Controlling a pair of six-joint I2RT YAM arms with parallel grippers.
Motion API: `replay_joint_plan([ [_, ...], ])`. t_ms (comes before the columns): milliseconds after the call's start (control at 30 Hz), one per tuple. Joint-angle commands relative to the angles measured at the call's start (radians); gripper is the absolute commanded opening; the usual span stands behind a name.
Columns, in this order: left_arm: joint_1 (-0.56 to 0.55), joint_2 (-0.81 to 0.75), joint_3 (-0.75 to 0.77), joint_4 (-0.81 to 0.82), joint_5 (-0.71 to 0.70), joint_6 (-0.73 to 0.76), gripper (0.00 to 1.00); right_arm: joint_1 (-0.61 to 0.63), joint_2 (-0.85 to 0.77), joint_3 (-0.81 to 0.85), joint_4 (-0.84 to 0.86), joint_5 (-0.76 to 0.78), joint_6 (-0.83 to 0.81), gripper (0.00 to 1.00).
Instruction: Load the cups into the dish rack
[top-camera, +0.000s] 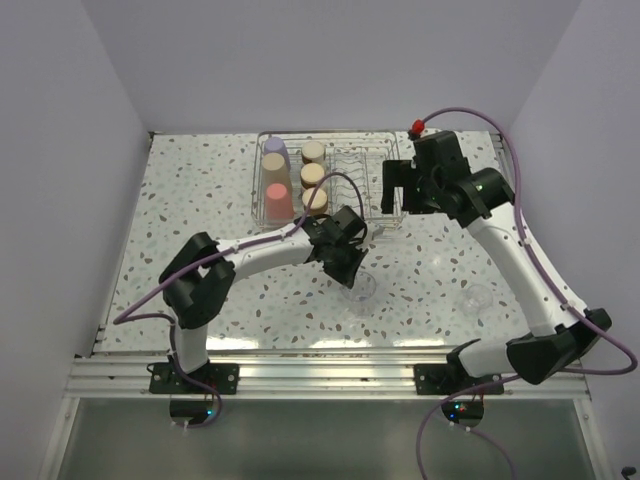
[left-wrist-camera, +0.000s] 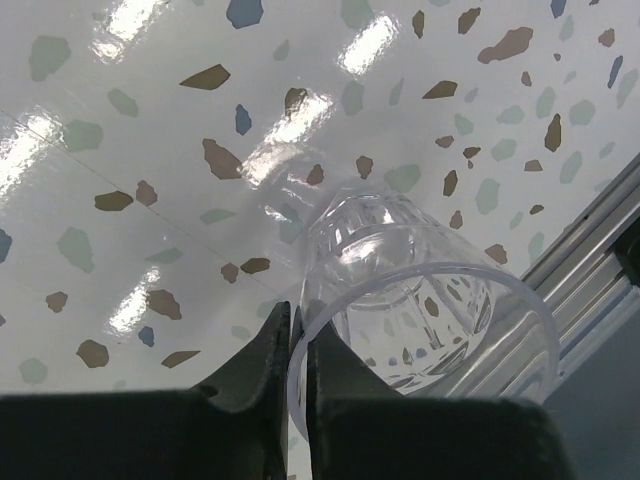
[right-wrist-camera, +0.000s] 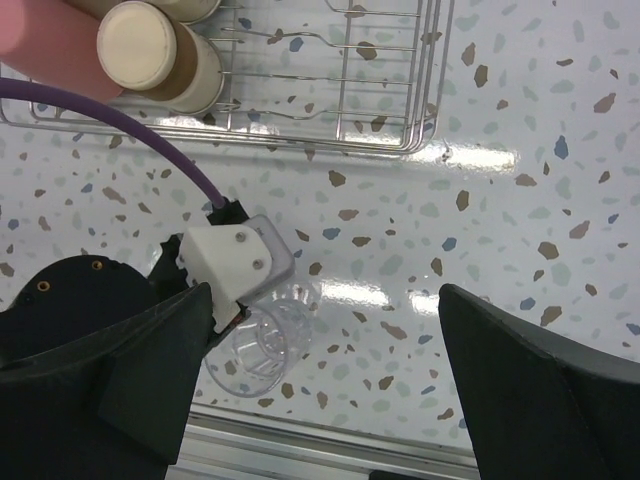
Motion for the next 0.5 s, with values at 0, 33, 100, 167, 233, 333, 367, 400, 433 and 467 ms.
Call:
replay_joint_plan([
  [0, 0.001, -0.043, 0.020, 0.010, -0.035, -0.008, 0.00, -0.002, 0.014, 0.073, 0.010, -0.028, 0.002, 0.98],
  [33, 0.003, -0.052, 0.038, 0.000, -0.041, -0.011, 0.00, -0.004, 0.020, 0.081, 0.010, -0.030, 0.005, 0.98],
  [100, 0.020, -0.079, 0.061, -0.015, -0.053, -0.017, 0.00, -0.004, 0.028, 0.102, 0.010, -0.036, 0.008, 0.98],
  [167, 0.038, -0.115, 0.089, -0.026, -0.057, -0.028, 0.00, -0.004, 0.043, 0.119, 0.013, -0.050, 0.015, 0.98],
  [233, 0.077, -0.147, 0.108, -0.018, -0.047, -0.048, 0.00, -0.004, 0.057, 0.157, 0.015, -0.065, 0.028, 0.98],
  [333, 0.136, -0.210, 0.129, -0.004, -0.027, -0.056, 0.00, -0.004, 0.094, 0.234, 0.015, -0.096, 0.051, 0.98],
  [367, 0.153, -0.236, 0.134, -0.004, -0.020, -0.056, 0.00, -0.002, 0.108, 0.260, 0.013, -0.108, 0.057, 0.98],
  [400, 0.190, -0.250, 0.146, -0.004, -0.014, -0.054, 0.00, -0.002, 0.129, 0.315, 0.012, -0.113, 0.072, 0.98],
  [433, 0.210, -0.263, 0.150, -0.003, -0.006, -0.054, 0.00, -0.005, 0.145, 0.344, 0.012, -0.116, 0.081, 0.98],
  [467, 0.231, -0.291, 0.157, 0.003, 0.014, -0.054, 0.00, -0.004, 0.157, 0.375, 0.012, -0.122, 0.088, 0.98],
])
